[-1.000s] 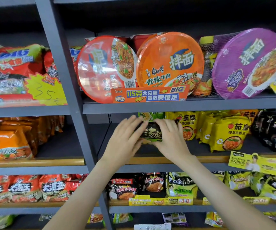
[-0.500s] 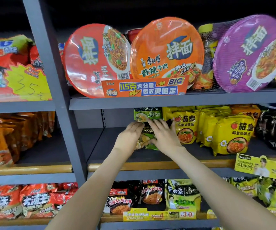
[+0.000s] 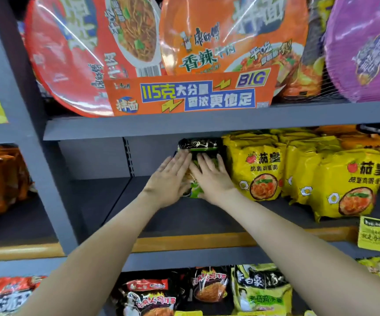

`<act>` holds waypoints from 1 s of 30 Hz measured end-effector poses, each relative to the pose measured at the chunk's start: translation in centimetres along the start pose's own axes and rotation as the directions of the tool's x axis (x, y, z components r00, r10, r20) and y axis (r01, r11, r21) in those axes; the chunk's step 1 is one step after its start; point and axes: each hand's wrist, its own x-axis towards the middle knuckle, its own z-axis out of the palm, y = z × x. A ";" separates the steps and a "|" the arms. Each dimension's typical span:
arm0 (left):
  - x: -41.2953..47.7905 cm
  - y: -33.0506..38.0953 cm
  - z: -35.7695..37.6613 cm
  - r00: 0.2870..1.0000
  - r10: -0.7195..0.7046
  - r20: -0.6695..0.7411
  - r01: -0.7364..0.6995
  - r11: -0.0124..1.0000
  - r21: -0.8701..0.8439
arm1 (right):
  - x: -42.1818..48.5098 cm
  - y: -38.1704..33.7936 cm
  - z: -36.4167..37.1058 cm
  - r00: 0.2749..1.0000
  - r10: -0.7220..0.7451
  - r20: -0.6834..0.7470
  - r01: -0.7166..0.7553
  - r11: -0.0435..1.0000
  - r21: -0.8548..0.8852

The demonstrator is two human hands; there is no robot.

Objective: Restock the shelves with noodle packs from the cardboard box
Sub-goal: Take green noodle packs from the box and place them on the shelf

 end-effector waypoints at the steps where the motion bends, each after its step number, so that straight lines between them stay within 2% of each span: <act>1: -0.1 -0.2 0.6 0.998 0.003 0.061 -0.005 0.999 0.034 | 0.5 0.0 0.4 1.000 0.009 0.003 -0.009 1.000 -0.020; 3: 0.3 -0.1 1.6 0.979 -0.061 0.194 0.040 0.993 0.108 | 1.5 0.2 1.3 0.999 0.034 -0.015 -0.035 0.999 -0.029; 5: 1.3 0.4 2.4 0.959 -0.123 0.254 0.076 0.979 0.188 | 2.5 0.6 2.4 0.997 0.074 -0.038 -0.075 0.997 -0.028; 7: 2.3 0.8 3.1 0.931 -0.172 0.322 0.112 0.974 0.196 | 3.1 0.8 3.0 0.994 0.101 -0.049 -0.103 0.994 -0.037; 12: 3.0 0.8 3.7 0.918 -0.197 0.345 0.124 0.967 0.223 | 4.2 1.0 4.8 0.970 0.179 -0.167 -0.192 0.979 -0.068; 15: 3.2 0.9 3.8 0.911 -0.209 0.355 0.146 0.969 0.197 | 4.2 1.4 5.3 0.978 0.155 -0.140 -0.167 0.983 -0.078; 18: 3.5 1.2 3.4 0.882 -0.213 0.419 0.183 0.977 0.111 | 3.9 1.4 4.6 0.991 0.131 -0.034 -0.133 0.988 -0.079; 24: 3.4 2.4 1.0 0.817 -0.227 0.530 0.327 0.939 -0.102 | 2.2 -0.2 2.3 0.982 0.141 0.128 -0.156 0.981 0.114; 27: 2.3 3.2 -1.3 0.764 -0.263 0.589 0.375 0.924 -0.074 | 0.4 -1.2 0.0 0.958 0.161 0.239 -0.216 0.950 0.226; 30: 0.3 4.6 -4.0 0.727 -0.279 0.628 0.392 0.919 -0.046 | -2.5 -2.2 -2.4 0.939 0.172 0.300 -0.254 0.931 0.261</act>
